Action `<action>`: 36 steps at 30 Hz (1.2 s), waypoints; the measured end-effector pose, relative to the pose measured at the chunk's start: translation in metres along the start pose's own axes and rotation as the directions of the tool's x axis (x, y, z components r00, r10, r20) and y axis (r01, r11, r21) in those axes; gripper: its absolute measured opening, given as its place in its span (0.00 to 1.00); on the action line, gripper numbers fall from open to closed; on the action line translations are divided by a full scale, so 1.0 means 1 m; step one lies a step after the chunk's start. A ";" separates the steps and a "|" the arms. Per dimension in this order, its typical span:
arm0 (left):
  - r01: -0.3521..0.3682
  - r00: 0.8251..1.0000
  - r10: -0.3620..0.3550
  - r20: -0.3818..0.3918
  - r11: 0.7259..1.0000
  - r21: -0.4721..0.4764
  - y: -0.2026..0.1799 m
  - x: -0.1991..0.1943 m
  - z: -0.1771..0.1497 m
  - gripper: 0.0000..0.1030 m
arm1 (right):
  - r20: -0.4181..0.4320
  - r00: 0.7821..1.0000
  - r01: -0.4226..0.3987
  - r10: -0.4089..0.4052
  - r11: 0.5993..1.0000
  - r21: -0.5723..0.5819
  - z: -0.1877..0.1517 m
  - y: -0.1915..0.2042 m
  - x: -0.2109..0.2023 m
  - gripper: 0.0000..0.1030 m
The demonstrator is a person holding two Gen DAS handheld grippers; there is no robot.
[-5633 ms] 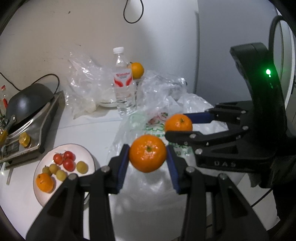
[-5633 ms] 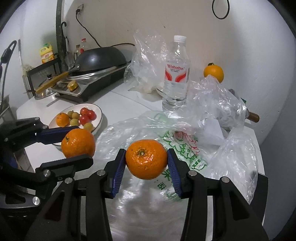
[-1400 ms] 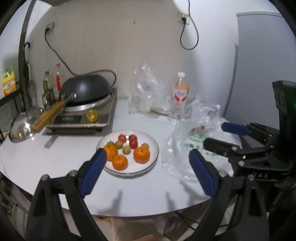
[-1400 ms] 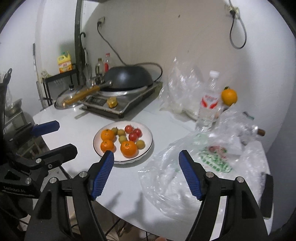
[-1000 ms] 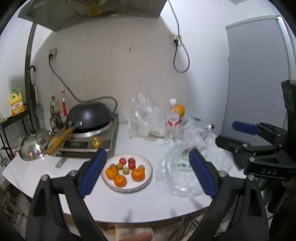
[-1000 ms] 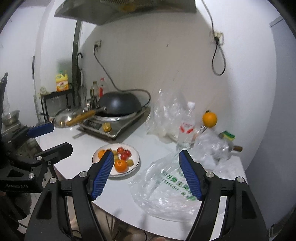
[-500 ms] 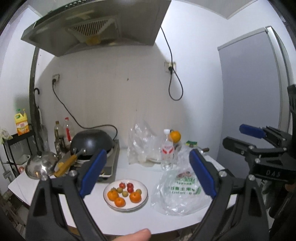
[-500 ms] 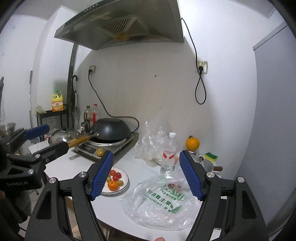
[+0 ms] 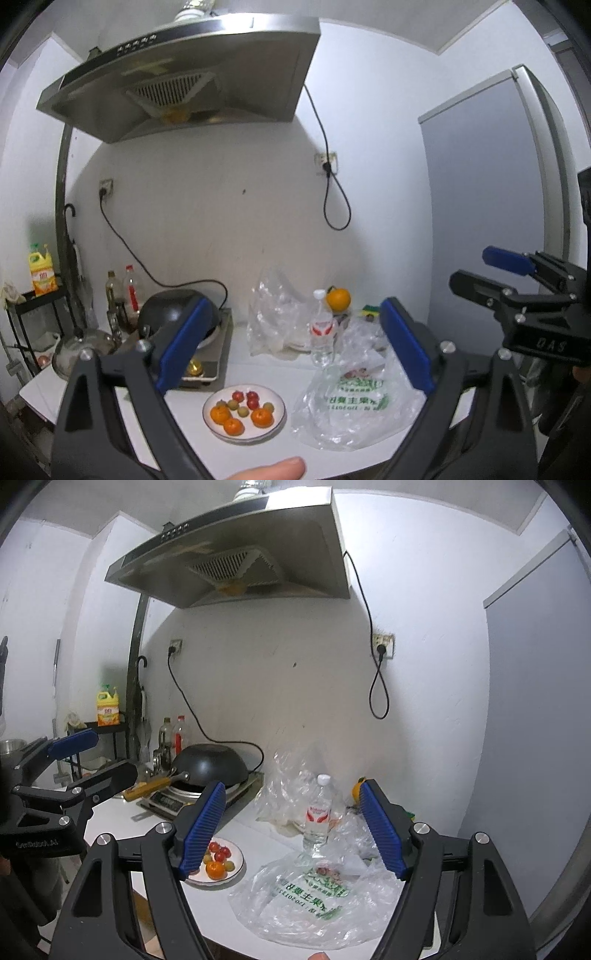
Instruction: Organize fruits
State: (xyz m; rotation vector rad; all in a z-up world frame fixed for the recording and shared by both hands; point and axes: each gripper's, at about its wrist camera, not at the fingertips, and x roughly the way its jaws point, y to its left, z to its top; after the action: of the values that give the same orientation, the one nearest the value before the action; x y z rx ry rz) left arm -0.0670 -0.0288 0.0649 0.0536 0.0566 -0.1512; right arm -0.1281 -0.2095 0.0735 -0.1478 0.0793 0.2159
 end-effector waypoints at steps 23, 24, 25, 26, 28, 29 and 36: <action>-0.024 0.998 0.024 0.056 1.000 0.002 -0.003 -0.006 0.029 0.91 | 0.066 0.997 0.041 -0.041 0.999 0.012 0.024 -0.015 -0.022 0.79; -0.025 0.998 0.025 0.053 1.000 0.004 -0.003 -0.004 0.028 0.91 | 0.064 0.997 0.039 -0.040 0.999 0.013 0.023 -0.015 -0.020 0.79; -0.023 0.999 0.023 0.049 1.000 0.006 -0.003 -0.003 0.027 0.91 | 0.062 0.997 0.038 -0.039 0.999 0.012 0.022 -0.015 -0.019 0.79; -0.022 0.999 0.021 0.047 1.000 0.006 -0.003 -0.002 0.026 0.91 | 0.061 0.997 0.038 -0.039 0.999 0.012 0.022 -0.015 -0.019 0.79; -0.023 0.999 0.023 0.038 1.000 0.003 -0.002 0.000 0.023 0.91 | 0.055 0.998 0.037 -0.038 0.999 0.012 0.021 -0.015 -0.017 0.79; -0.021 0.999 0.021 0.034 1.000 -0.001 0.000 0.001 0.022 0.91 | 0.051 0.998 0.037 -0.038 0.999 0.013 0.020 -0.015 -0.016 0.79; -0.019 1.000 0.019 0.020 1.000 -0.011 0.003 0.005 0.016 0.91 | 0.032 0.999 0.032 -0.033 0.999 0.015 0.015 -0.014 -0.010 0.79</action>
State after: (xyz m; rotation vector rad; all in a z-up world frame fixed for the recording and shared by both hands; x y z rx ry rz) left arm -0.0612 -0.0278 0.0807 0.0415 0.0368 -0.1321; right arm -0.1337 -0.2229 0.0915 -0.1310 0.0465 0.1852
